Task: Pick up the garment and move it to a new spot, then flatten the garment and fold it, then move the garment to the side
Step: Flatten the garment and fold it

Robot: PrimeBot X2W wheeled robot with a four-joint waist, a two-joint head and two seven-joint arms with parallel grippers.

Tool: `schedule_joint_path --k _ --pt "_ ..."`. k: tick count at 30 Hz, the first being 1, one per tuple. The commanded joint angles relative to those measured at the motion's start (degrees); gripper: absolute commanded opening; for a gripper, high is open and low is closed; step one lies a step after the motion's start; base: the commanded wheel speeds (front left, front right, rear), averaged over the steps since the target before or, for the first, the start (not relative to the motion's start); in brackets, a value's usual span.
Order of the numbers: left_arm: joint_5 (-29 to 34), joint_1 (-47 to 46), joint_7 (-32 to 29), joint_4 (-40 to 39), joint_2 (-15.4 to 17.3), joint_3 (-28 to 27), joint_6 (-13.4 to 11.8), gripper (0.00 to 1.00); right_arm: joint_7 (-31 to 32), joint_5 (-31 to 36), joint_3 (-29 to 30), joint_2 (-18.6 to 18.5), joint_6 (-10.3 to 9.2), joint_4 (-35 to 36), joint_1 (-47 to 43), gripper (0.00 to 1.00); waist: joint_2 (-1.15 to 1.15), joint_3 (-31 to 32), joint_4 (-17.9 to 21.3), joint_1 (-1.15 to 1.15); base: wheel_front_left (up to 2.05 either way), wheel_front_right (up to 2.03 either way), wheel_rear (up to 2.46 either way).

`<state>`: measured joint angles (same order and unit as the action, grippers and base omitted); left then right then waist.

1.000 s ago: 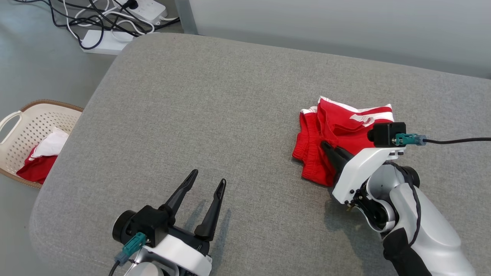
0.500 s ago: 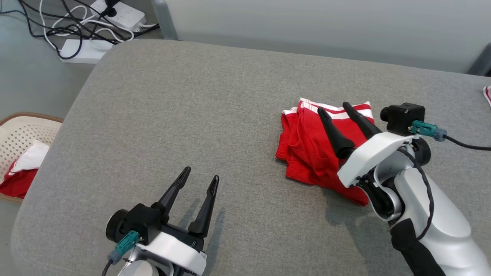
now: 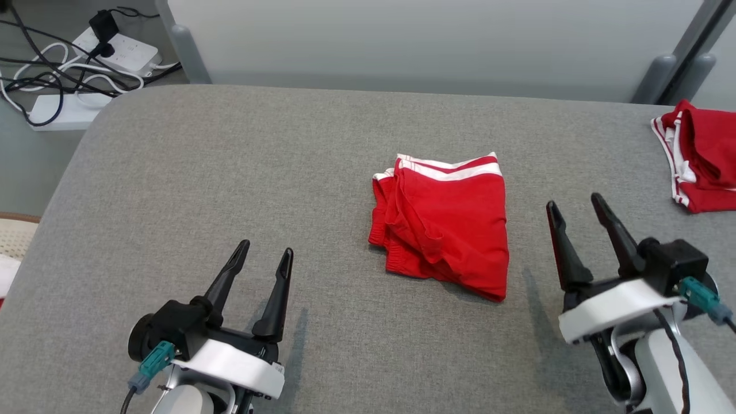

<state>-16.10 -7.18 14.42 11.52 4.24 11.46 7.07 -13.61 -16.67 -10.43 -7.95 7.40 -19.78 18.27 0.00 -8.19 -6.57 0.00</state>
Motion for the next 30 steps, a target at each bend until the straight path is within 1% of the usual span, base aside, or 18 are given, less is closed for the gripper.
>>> schedule_joint_path --k 1,4,8,13,16,24,30 --pt "0.7 -0.2 0.6 -1.5 0.2 -2.3 0.3 1.00 -0.9 1.0 -0.6 0.5 0.09 2.4 -1.3 1.00 0.00 0.8 0.8 0.00 0.00 0.00 0.00" --pt "1.0 0.3 0.6 -1.5 -0.1 -3.0 0.3 1.00 -1.3 1.1 1.4 1.4 0.09 4.0 -5.4 1.00 0.00 1.6 1.5 0.00 0.00 0.00 0.00" --pt "1.0 1.3 0.6 -0.7 -0.2 -3.2 0.3 1.00 -1.1 -1.1 0.3 1.0 0.09 3.9 -10.1 1.00 0.00 2.8 2.2 0.00 0.00 0.00 0.00" --pt "0.1 2.3 -0.8 2.2 0.4 -3.2 0.3 1.00 3.9 -4.4 -1.5 -0.3 0.09 4.3 -14.4 1.00 0.00 4.8 2.8 0.00 0.00 0.00 0.00" --pt "-0.2 2.4 -1.2 2.6 0.6 -3.3 0.3 1.00 5.4 -5.2 -1.5 -0.7 0.09 5.4 -15.8 1.00 0.00 5.4 3.0 0.00 0.00 0.00 0.00" --pt "-0.6 3.5 -2.4 3.0 1.3 -2.8 0.1 1.00 8.5 -5.1 -0.7 -0.2 0.09 9.7 -20.2 1.00 0.00 7.0 3.4 0.00 0.00 0.00 0.00" --pt "-0.7 4.1 -2.4 2.7 1.5 -2.6 -0.3 1.00 9.1 -4.2 1.4 0.4 0.09 11.9 -22.4 1.00 0.00 7.7 3.6 0.00 0.00 0.00 0.00"
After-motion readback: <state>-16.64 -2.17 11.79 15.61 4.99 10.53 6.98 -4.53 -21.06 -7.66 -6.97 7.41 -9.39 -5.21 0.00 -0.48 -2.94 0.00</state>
